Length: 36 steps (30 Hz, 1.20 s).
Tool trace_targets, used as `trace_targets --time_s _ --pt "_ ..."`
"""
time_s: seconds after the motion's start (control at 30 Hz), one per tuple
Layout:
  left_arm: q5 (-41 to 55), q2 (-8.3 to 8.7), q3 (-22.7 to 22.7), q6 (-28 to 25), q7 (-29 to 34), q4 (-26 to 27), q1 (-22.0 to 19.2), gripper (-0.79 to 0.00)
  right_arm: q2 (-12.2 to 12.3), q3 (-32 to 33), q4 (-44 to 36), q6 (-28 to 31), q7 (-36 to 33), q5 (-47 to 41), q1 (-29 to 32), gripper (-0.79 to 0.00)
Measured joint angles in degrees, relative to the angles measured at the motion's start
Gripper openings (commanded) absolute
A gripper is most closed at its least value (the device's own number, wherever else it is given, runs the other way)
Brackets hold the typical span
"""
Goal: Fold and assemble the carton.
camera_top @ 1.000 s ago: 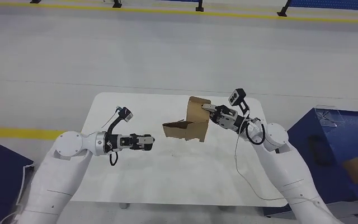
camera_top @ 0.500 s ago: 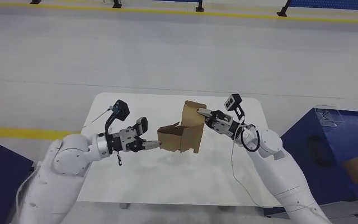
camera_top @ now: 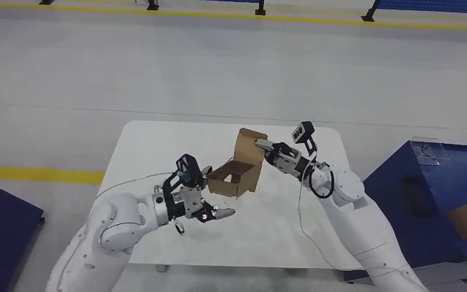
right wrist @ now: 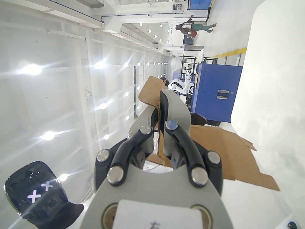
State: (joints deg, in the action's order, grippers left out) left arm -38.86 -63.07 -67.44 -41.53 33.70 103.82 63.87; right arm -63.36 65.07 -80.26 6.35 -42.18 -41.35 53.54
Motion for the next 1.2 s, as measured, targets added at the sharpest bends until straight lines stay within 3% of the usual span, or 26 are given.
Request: trace_targets --time_s 0.37,0.63,1.2 --pt "1.68 0.50 4.26 -4.26 6.22 3.56 -0.40 0.000 -1.00 -1.87 -2.07 -0.68 1.60 0.15 1.39 -0.785" --pt "1.30 -0.16 8.11 0.36 6.72 1.38 -4.14 0.000 -1.59 -3.10 -3.39 -2.35 1.42 0.19 2.35 -0.785" --pt "2.47 -0.44 9.93 3.91 5.55 -1.15 -6.61 0.000 -1.84 -0.91 -3.92 -4.53 0.18 -1.19 4.29 -0.785"
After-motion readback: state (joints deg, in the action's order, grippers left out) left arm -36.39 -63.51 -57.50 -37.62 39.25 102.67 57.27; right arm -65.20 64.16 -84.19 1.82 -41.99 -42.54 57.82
